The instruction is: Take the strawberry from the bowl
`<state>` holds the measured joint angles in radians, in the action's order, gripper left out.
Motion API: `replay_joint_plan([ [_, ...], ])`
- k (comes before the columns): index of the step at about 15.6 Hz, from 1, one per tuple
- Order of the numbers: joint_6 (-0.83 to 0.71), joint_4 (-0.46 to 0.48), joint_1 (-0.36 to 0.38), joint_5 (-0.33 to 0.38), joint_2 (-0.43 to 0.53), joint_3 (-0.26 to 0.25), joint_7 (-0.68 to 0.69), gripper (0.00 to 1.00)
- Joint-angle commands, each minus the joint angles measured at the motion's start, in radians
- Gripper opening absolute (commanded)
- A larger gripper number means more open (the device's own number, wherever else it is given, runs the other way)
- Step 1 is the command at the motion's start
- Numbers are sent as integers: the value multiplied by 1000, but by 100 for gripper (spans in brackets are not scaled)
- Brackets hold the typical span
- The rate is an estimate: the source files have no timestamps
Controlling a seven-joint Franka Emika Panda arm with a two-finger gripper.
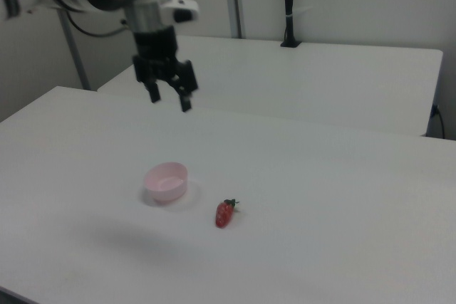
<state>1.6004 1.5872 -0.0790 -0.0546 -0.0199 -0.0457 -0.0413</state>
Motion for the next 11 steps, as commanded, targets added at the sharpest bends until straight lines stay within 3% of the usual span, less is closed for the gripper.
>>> replay_joint_plan([
  [1, -51, 42, 80, 27, 81, -10, -124, 100],
  [4, -19, 59, 110, 18, 75, -17, -98, 100],
  [7, 72, 60, 104, 18, 66, -19, 56, 100],
  [11, 70, 60, 107, 18, 66, -20, 53, 100],
])
